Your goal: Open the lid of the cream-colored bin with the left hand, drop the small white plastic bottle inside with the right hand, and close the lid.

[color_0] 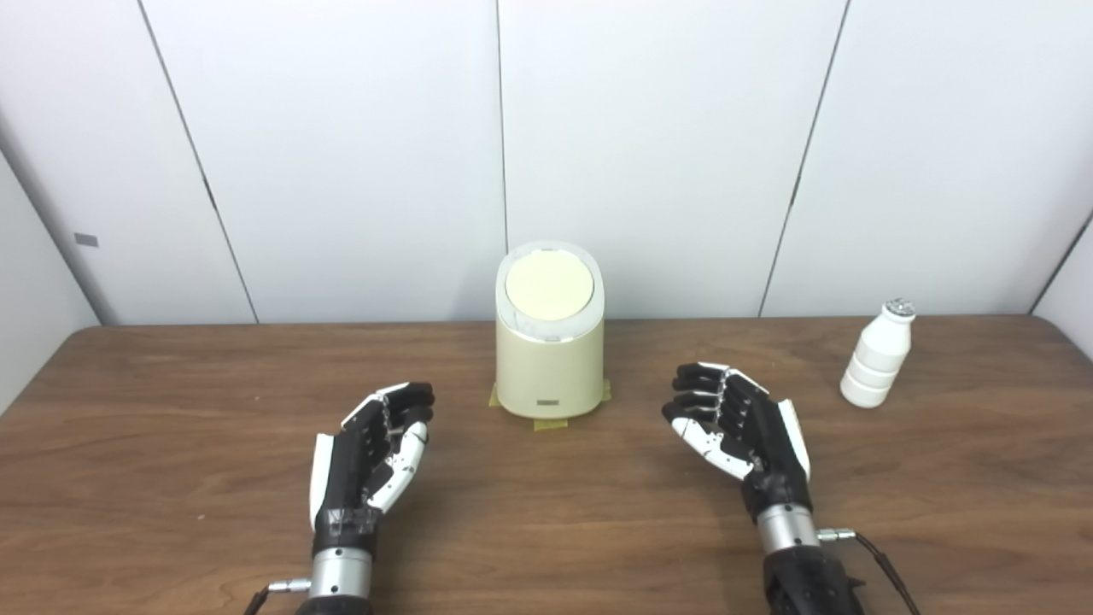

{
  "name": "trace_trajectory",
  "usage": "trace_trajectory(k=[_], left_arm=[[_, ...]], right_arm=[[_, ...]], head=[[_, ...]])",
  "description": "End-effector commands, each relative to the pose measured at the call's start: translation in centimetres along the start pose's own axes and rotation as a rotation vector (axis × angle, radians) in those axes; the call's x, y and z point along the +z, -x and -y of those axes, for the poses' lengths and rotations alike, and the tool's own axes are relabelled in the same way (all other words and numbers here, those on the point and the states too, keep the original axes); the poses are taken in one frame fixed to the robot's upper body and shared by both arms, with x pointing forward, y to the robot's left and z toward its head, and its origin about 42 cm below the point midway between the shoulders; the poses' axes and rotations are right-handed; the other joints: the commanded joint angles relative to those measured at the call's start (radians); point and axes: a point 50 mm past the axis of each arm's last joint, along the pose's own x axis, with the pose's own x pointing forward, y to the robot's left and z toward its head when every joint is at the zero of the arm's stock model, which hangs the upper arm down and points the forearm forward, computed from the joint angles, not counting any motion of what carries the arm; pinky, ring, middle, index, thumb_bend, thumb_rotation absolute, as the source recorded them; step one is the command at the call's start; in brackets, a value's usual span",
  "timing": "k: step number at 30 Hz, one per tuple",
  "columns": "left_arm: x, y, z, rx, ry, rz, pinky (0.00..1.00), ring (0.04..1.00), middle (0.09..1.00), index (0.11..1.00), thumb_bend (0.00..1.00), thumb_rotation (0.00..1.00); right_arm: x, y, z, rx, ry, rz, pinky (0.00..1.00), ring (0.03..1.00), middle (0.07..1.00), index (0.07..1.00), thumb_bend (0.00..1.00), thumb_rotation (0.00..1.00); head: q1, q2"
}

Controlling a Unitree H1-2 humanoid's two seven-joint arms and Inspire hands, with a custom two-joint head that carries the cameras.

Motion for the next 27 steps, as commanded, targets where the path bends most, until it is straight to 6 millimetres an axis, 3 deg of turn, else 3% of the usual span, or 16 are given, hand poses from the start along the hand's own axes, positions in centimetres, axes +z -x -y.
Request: trace_trajectory(k=[1, 18, 22, 25, 27], left_arm=[[1.3, -0.8, 0.2, -0.006, 0.002, 0.059, 0.59, 0.687, 0.698, 0.683, 0.23, 0.30], [1.7, -0.8, 0.2, -0.001, 0.021, 0.059, 0.61, 0.696, 0.709, 0.694, 0.26, 0.28], [2.9, -0.9, 0.3, -0.012, 0.014, 0.098, 0.63, 0.714, 0.729, 0.715, 0.36, 0.34], [4.3, -1.3, 0.0, -0.059, -0.062, 0.150, 0.74, 0.798, 0.795, 0.777, 0.57, 0.57], [5.6, -1.6, 0.0, -0.072, -0.068, 0.174, 0.81, 0.853, 0.842, 0.822, 0.69, 0.66]], right_arm=[[1.1, -0.8, -0.1, 0.000, -0.007, 0.054, 0.53, 0.598, 0.627, 0.610, 0.28, 0.15], [1.1, -0.8, -0.2, -0.005, 0.008, 0.057, 0.52, 0.596, 0.626, 0.610, 0.28, 0.14], [1.1, -0.8, -0.4, -0.002, 0.007, 0.057, 0.52, 0.595, 0.625, 0.607, 0.28, 0.13], [1.1, -0.8, -0.6, -0.001, 0.012, 0.051, 0.53, 0.601, 0.632, 0.614, 0.27, 0.13], [1.0, -0.9, -0.8, 0.003, 0.009, 0.056, 0.52, 0.600, 0.630, 0.612, 0.27, 0.12]], head=[[-0.001, 0.000], [-0.001, 0.000], [-0.002, -0.006], [-0.009, -0.008], [-0.013, -0.011]])
